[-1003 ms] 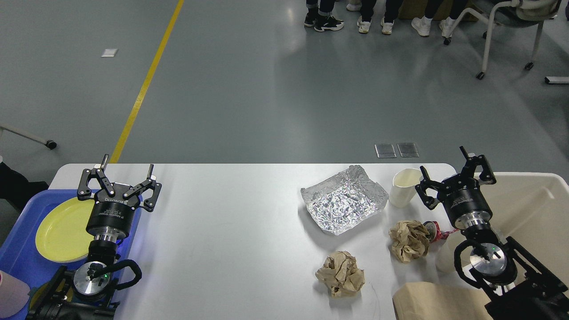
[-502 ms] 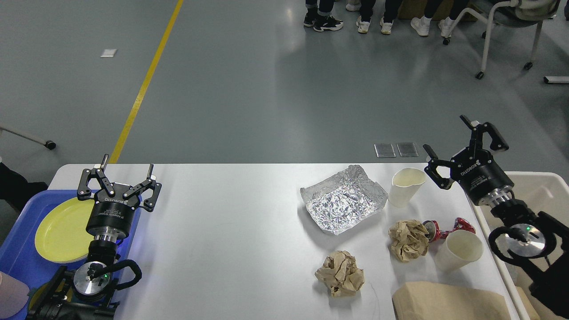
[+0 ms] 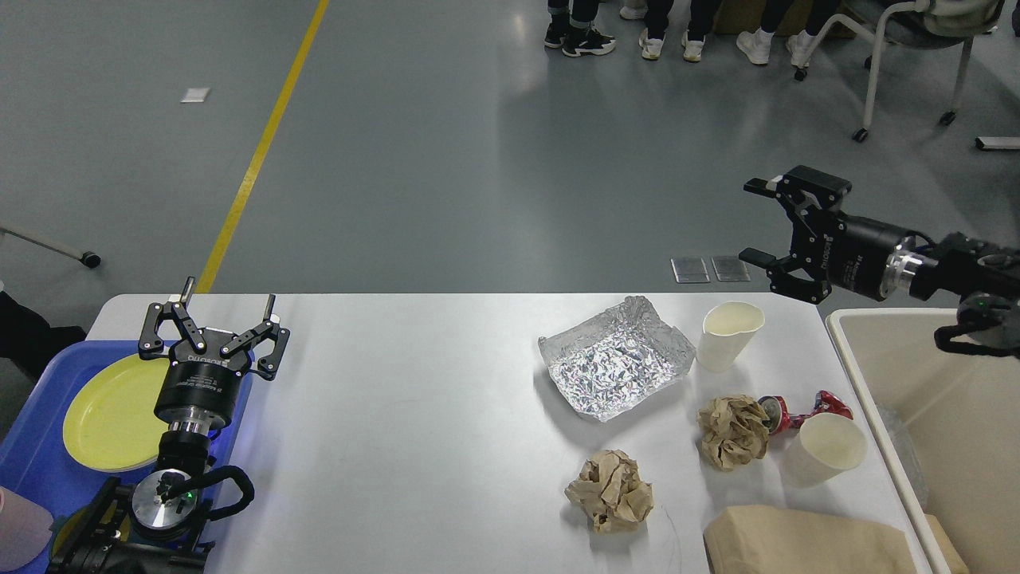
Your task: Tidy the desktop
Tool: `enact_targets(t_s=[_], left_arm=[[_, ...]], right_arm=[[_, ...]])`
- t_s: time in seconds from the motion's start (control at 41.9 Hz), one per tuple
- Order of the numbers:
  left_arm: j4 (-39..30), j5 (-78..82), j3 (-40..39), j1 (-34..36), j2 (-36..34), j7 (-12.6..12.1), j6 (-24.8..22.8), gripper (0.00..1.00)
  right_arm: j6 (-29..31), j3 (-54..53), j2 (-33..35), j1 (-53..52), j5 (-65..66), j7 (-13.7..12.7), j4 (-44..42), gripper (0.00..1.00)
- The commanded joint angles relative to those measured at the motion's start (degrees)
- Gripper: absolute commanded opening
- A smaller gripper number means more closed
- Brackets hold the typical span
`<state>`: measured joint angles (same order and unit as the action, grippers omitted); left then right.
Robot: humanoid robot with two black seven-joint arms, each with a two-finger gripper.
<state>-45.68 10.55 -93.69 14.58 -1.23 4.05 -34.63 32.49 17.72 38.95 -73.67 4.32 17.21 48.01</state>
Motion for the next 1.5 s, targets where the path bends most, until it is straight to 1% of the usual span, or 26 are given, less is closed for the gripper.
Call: enact_targets(t_s=[0.0, 0.119, 0.215, 0.239, 0.311, 0.43, 0.454, 0.502, 0.525, 0.573, 0.621, 0.645, 0.693, 0.717, 0.74, 0.836, 0.86, 0.908, 1.075, 1.194, 1.481], left_arm=[[-0.02, 0.0, -0.01, -0.07, 0.0, -0.01, 0.0, 0.96], [-0.02, 0.0, -0.01, 0.01, 0.0, -0.01, 0.0, 0.96], [-0.02, 0.0, -0.01, 0.01, 0.0, -0.01, 0.0, 0.96], [-0.02, 0.0, -0.01, 0.01, 0.0, -0.01, 0.0, 0.96], [0.07, 0.0, -0.01, -0.07, 0.0, -0.01, 0.0, 0.96], [-0.02, 0.0, -0.01, 0.01, 0.0, -0.01, 0.0, 0.96], [0.07, 0.0, -0.01, 0.01, 0.0, -0.01, 0.0, 0.96], [-0.02, 0.0, -0.01, 0.01, 0.0, -0.01, 0.0, 0.96], [-0.02, 0.0, -0.01, -0.07, 0.0, -0.01, 0.0, 0.96], [-0.02, 0.0, -0.01, 0.01, 0.0, -0.01, 0.0, 0.96], [-0.02, 0.0, -0.01, 0.01, 0.0, -0.01, 0.0, 0.96], [-0.02, 0.0, -0.01, 0.01, 0.0, -0.01, 0.0, 0.96], [-0.02, 0.0, -0.01, -0.07, 0.0, 0.08, 0.0, 0.96], [-0.02, 0.0, -0.01, -0.07, 0.0, 0.08, 0.0, 0.96], [-0.02, 0.0, -0.01, -0.07, 0.0, -0.01, 0.0, 0.96], [-0.02, 0.0, -0.01, 0.01, 0.0, -0.01, 0.0, 0.96], [-0.02, 0.0, -0.01, 0.01, 0.0, -0.01, 0.0, 0.96], [-0.02, 0.0, -0.01, 0.01, -0.09, -0.01, 0.0, 0.96], [-0.02, 0.0, -0.01, 0.01, 0.0, -0.01, 0.0, 0.96], [-0.02, 0.0, -0.01, 0.01, 0.0, -0.01, 0.0, 0.96], [-0.02, 0.0, -0.01, 0.01, -0.09, -0.01, 0.0, 0.96]], right_arm=[[1.61, 14.43, -4.05, -8.76, -7.56, 0.02, 0.68, 1.0], [7.14, 26.99, -7.04, -16.5, -9.68, 0.02, 1.74, 1.0], [11.27, 37.19, -11.52, -22.56, -10.39, 0.02, 2.35, 1.0], [12.76, 41.13, -14.05, -25.01, -10.47, 0.02, 3.22, 1.0], [13.39, 45.81, -18.02, -28.98, -10.12, -0.42, 6.03, 1.0], [13.48, 51.0, -23.12, -38.2, -9.86, -1.3, 13.85, 1.0], [13.48, 51.88, -24.44, -41.87, -9.86, -2.96, 17.61, 1.0], [13.04, 52.42, -25.59, -46.02, -10.03, -6.21, 21.23, 1.0], [12.95, 52.33, -26.46, -49.78, -10.3, -10.31, 24.21, 1.0], [12.95, 52.07, -27.78, -52.97, -10.39, -14.47, 26.95, 1.0], [13.04, 51.63, -28.75, -56.13, -10.65, -17.46, 29.32, 1.0], [13.39, 51.37, -29.19, -58.67, -10.65, -19.82, 31.16, 1.0], [13.48, 50.75, -29.55, -60.88, -10.65, -21.6, 32.93, 1.0], [13.57, 50.31, -29.63, -62.98, -10.65, -23.34, 35.03, 1.0], [13.57, 50.22, -29.55, -64.14, -10.65, -24.23, 35.92, 1.0], [12.96, 49.78, -29.28, -67.65, -10.65, -26.87, 40.48, 1.0], [12.43, 49.43, -29.54, -69.49, -10.65, -27.92, 43.28, 1.0], [12.34, 47.77, -29.46, -71.87, -10.65, -29.07, 46.19, 1.0], [12.25, 45.74, -29.28, -72.32, -10.65, -30.48, 48.76, 1.0], [11.02, 45.65, -29.81, -66.79, -9.78, -30.57, 49.9, 0.99], [6.89, 45.21, -29.63, -59.85, -7.58, -31.53, 50.87, 0.99]])
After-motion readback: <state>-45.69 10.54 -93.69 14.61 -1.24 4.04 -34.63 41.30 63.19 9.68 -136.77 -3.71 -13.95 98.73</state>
